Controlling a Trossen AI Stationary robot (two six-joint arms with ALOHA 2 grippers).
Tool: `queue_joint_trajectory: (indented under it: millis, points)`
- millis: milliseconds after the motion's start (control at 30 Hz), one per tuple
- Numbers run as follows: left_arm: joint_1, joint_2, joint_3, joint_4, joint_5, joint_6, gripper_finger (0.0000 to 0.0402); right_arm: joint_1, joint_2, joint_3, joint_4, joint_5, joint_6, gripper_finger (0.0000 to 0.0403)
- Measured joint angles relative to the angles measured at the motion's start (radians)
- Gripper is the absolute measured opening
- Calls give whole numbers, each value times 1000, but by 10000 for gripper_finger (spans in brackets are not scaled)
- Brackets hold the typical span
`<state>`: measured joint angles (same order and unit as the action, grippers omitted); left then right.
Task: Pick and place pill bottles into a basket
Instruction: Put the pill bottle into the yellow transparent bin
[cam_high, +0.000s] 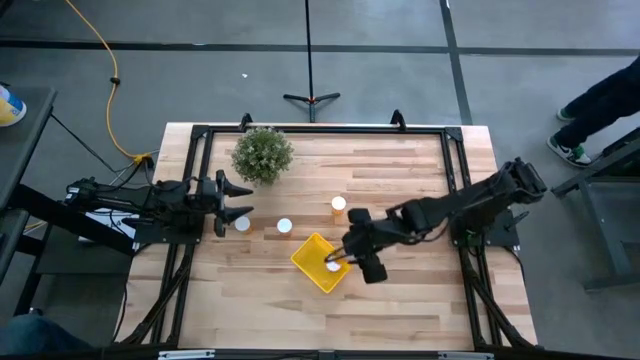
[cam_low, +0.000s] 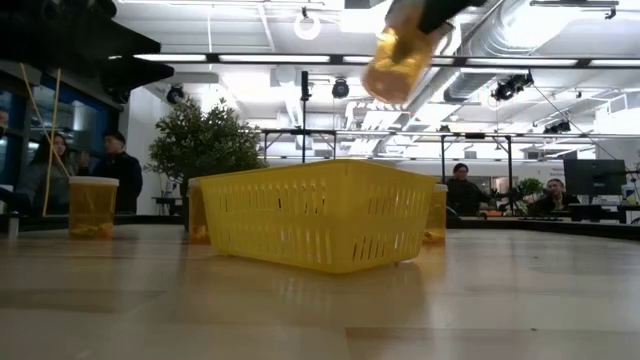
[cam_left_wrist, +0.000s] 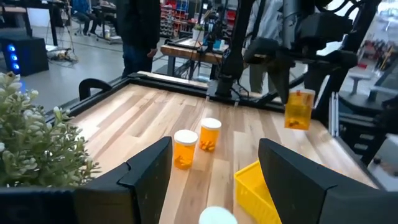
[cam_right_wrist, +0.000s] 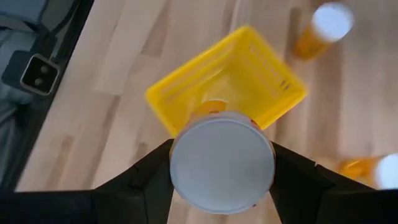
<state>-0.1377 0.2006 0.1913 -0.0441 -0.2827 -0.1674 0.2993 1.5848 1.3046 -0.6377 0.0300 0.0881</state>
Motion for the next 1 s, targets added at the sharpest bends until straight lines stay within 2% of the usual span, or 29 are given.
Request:
queue_joint_trajectory:
  millis: [400, 600, 800, 1000]
  points:
    - [0, 0, 0, 77, -1, -51, 276, -93, 6, 56, 31, -76, -194, 209]
    - [0, 0, 0, 78, -1, -50, 276, -127, 73, 56, 75, -113, -289, 209]
    - [0, 0, 0, 71, -1, -48, 276, -168, 135, 58, 102, -104, -327, 209]
    - [0, 0, 0, 62, -1, -51, 276, -200, 205, 182, 6, -139, -396, 209]
